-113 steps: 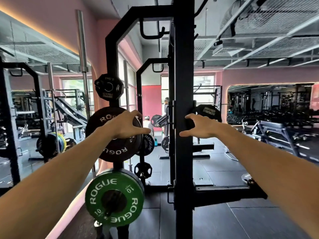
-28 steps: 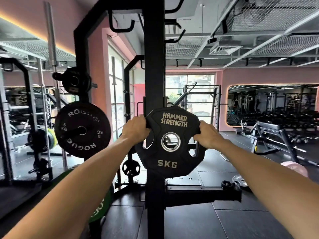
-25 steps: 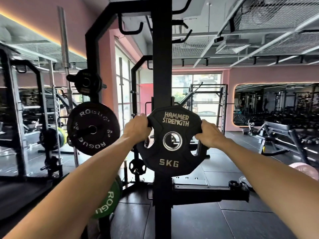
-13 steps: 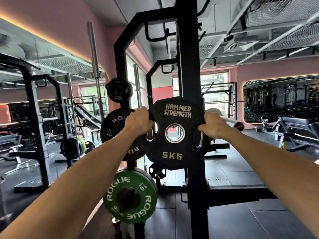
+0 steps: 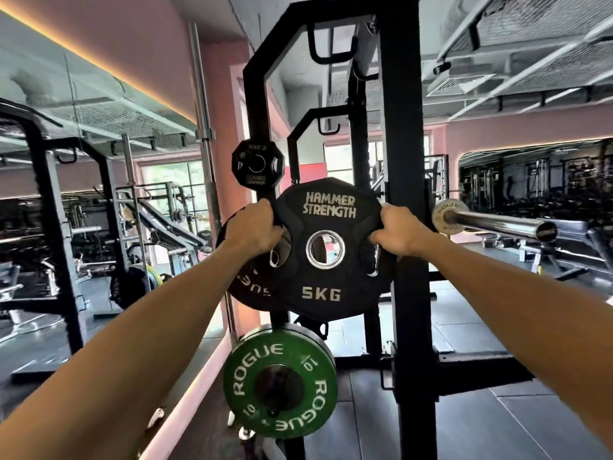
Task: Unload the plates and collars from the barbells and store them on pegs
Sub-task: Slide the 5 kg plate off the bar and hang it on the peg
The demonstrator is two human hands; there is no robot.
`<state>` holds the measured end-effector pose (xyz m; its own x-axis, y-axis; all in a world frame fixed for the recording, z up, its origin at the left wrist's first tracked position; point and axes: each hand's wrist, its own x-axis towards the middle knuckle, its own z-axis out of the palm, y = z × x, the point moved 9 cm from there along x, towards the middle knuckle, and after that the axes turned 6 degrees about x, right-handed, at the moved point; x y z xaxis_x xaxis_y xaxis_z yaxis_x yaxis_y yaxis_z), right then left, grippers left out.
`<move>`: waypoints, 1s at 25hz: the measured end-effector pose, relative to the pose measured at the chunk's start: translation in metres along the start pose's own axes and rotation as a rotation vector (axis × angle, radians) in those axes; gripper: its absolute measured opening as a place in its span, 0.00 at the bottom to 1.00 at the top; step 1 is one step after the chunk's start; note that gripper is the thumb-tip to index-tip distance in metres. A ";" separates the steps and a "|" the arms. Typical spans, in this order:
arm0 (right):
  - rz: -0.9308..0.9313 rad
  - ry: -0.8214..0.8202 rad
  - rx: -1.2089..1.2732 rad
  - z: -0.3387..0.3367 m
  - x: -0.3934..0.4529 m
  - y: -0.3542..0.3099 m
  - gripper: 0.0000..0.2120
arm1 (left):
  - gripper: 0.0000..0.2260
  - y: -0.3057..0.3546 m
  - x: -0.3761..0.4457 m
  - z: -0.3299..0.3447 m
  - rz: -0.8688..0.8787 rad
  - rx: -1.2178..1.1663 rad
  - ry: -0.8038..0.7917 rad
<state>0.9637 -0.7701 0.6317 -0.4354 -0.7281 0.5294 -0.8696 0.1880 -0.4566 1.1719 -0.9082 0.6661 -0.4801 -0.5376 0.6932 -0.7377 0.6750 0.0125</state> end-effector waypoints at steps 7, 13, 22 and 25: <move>-0.030 -0.023 0.014 0.084 0.076 -0.040 0.09 | 0.15 -0.093 0.047 0.055 -0.055 0.001 -0.033; -0.024 -0.030 0.022 0.150 0.132 -0.070 0.12 | 0.16 -0.173 0.083 0.096 -0.065 0.000 -0.051; 0.097 -0.079 -0.061 0.255 0.171 -0.058 0.11 | 0.12 -0.238 0.108 0.200 -0.001 -0.117 -0.136; 0.136 -0.106 -0.058 0.280 0.187 -0.048 0.11 | 0.11 -0.246 0.121 0.226 0.004 -0.101 -0.164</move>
<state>0.9892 -1.0996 0.5520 -0.5260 -0.7579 0.3859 -0.8175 0.3254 -0.4752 1.1879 -1.2531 0.5840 -0.5601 -0.6045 0.5665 -0.6883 0.7201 0.0880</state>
